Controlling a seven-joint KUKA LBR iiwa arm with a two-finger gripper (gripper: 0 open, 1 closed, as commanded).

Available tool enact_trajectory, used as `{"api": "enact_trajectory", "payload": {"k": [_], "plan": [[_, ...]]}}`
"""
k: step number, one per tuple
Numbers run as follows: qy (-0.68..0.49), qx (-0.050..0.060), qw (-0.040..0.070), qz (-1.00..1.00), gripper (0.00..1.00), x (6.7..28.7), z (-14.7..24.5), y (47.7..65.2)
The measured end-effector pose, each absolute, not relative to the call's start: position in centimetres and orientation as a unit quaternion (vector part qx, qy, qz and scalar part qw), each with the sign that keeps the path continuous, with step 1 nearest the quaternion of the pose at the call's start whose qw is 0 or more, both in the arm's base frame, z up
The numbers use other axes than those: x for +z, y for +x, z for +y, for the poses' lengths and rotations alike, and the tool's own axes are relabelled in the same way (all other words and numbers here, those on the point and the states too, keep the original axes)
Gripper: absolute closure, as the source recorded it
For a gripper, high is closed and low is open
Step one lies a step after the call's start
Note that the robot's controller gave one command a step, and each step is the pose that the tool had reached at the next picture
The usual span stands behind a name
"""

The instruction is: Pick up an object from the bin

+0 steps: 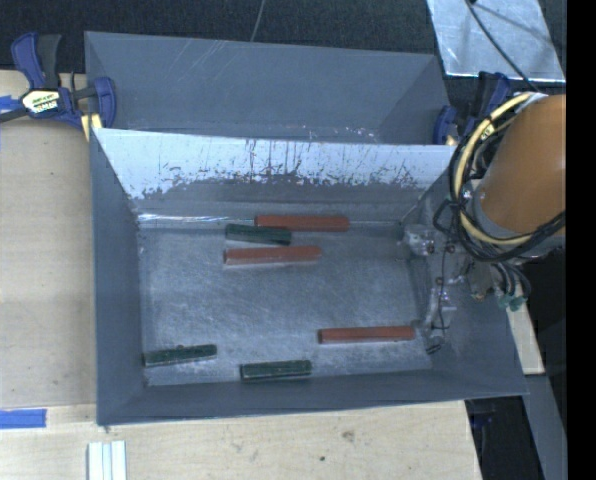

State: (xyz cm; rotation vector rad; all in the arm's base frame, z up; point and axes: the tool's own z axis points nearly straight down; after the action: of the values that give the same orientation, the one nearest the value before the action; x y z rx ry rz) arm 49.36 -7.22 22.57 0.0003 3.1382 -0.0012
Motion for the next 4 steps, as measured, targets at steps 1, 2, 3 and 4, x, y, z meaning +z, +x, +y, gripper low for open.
{"api": "enact_trajectory", "payload": {"k": [1, 2, 3, 4], "plan": [[0.053, 0.0, 0.003, 0.999, 0.0, 14.9, -6.8, 49.5], [0.059, 0.0, 0.0, 0.998, 0.0, 9.6, -6.7, 49.4], [0.143, 0.0, 0.003, 0.99, 0.0, 14.8, -7.9, 48.6], [0.081, 0.0, 0.002, 0.997, 0.0, 7.1, -8.5, 49.4]]}}
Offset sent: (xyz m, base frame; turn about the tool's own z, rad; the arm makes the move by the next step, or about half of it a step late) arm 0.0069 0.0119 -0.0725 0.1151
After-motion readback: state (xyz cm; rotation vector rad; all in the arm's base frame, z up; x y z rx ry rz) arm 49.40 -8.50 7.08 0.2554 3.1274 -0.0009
